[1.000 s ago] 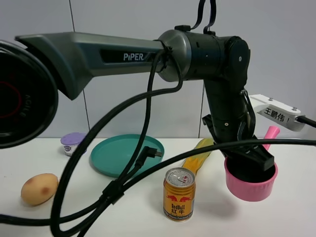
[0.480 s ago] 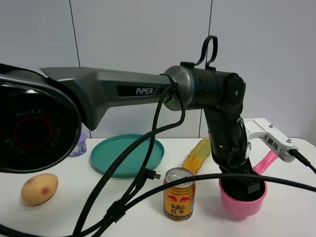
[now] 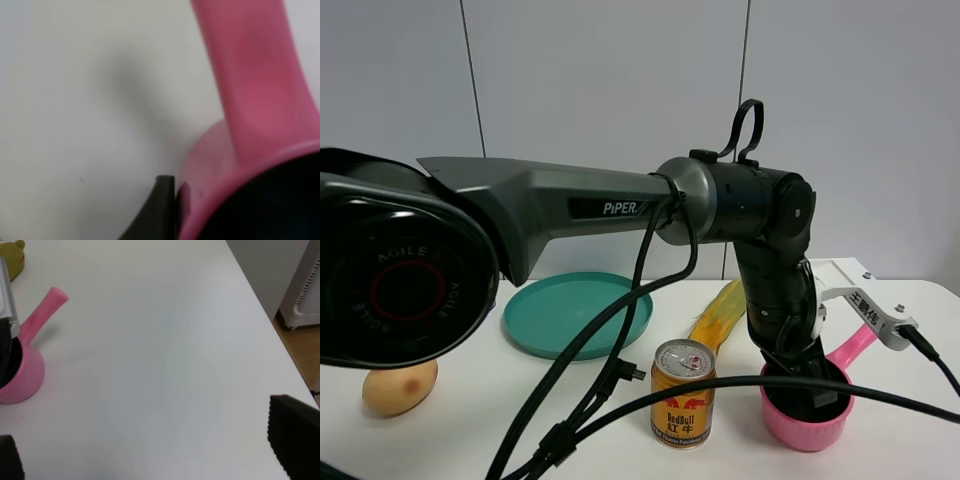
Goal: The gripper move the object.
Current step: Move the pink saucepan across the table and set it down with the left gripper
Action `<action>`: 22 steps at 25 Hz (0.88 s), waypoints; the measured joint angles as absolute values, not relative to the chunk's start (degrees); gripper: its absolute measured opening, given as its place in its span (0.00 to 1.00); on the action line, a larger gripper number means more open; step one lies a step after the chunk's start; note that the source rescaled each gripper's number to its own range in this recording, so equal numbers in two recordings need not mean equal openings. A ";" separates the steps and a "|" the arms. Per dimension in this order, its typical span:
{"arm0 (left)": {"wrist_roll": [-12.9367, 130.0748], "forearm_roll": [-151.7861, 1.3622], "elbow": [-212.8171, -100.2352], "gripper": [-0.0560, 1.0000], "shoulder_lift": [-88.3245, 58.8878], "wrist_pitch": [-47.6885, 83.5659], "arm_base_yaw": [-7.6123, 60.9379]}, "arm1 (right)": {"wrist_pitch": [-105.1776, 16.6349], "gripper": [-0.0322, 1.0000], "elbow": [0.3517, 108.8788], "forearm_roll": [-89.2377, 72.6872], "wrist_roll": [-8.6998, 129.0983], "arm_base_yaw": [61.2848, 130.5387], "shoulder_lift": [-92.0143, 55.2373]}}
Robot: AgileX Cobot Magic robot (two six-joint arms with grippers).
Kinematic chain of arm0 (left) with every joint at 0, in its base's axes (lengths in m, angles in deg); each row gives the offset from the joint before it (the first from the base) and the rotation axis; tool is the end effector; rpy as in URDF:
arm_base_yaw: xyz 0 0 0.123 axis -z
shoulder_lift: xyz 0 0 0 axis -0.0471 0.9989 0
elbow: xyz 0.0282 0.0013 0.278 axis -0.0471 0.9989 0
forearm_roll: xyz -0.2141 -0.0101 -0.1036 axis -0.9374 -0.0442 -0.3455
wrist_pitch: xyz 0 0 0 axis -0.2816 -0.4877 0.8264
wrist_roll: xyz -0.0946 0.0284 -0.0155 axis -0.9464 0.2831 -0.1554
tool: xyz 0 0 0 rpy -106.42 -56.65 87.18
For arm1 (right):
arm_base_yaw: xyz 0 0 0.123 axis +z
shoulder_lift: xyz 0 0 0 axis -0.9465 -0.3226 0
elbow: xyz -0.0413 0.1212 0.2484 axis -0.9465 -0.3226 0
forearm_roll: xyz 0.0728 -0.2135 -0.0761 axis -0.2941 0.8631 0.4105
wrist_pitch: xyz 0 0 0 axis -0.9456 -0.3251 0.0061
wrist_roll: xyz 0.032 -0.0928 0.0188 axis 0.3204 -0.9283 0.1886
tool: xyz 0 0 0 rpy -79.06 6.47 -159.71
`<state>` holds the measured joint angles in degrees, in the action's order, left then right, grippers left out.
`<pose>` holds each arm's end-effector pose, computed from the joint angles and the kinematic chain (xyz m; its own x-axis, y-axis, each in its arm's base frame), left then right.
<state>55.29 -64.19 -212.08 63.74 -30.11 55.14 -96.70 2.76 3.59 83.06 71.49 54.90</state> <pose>0.3285 -0.4328 0.1070 -0.0837 0.9100 -0.4062 0.9656 0.1748 0.1925 -0.0039 -0.0061 0.2639 -0.4725 -0.0354 -0.8806 0.0328 0.9978 -0.0577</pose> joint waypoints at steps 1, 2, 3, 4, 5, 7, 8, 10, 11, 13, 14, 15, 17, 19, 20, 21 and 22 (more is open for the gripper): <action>55.29 -64.05 -212.08 0.06 63.74 -29.99 55.14 | -96.70 1.00 2.76 3.59 83.06 71.49 54.90; 55.29 -63.94 -212.08 0.08 63.74 -29.84 55.14 | -96.70 1.00 2.76 3.59 83.06 71.49 54.90; 55.29 -63.87 -212.08 0.12 63.74 -29.79 55.14 | -96.70 1.00 2.76 3.59 83.06 71.49 54.90; 55.33 -63.87 -212.08 0.20 63.74 -29.51 55.14 | -96.70 1.00 2.76 3.59 83.06 71.49 54.90; 55.28 -63.87 -212.08 0.30 63.74 -29.36 55.14 | -96.70 1.00 2.76 3.59 83.06 71.49 54.90; 54.06 -63.87 -212.08 0.56 63.74 -28.43 55.14 | -96.70 1.00 2.76 3.59 83.06 71.49 54.90; 52.85 -63.85 -212.08 0.68 63.74 -27.59 55.14 | -96.70 1.00 2.76 3.59 83.06 71.49 54.90; 50.76 -63.85 -212.08 0.90 63.74 -25.89 55.14 | -96.70 1.00 2.76 3.59 83.06 71.49 54.90; 50.30 -63.85 -212.08 0.94 63.74 -25.56 55.14 | -96.70 1.00 2.76 3.59 83.06 71.49 54.90; 49.67 -63.85 -212.08 0.98 63.74 -25.48 55.14 | -96.70 1.00 2.76 3.59 83.06 71.49 54.90; 49.51 -63.85 -212.08 0.99 63.74 -25.48 55.14 | -96.70 1.00 2.76 3.59 83.06 71.49 54.90; 49.46 -63.85 -212.08 0.99 63.74 -25.60 55.14 | -96.70 1.00 2.76 3.59 83.06 71.49 54.90; 49.13 -63.91 -212.08 0.99 63.74 -26.09 55.14 | -96.70 1.00 2.76 3.59 83.06 71.49 54.90; 47.56 -64.34 -212.08 0.99 63.27 -27.57 55.14 | -96.70 1.00 2.76 3.59 83.06 71.49 54.90; 46.58 -64.51 -212.08 0.99 62.63 -28.73 55.14 | -96.70 1.00 2.76 3.59 83.06 71.49 54.90; 45.48 -64.65 -212.08 0.99 61.84 -30.61 55.14 | -96.70 1.00 2.76 3.59 83.06 71.49 54.90; 44.43 -64.83 -212.08 0.99 60.49 -32.12 55.14 | -96.70 1.00 2.76 3.59 83.06 71.49 54.90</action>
<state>44.43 -64.83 -212.08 60.49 -32.12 55.14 -96.70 2.76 3.59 83.06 71.49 54.90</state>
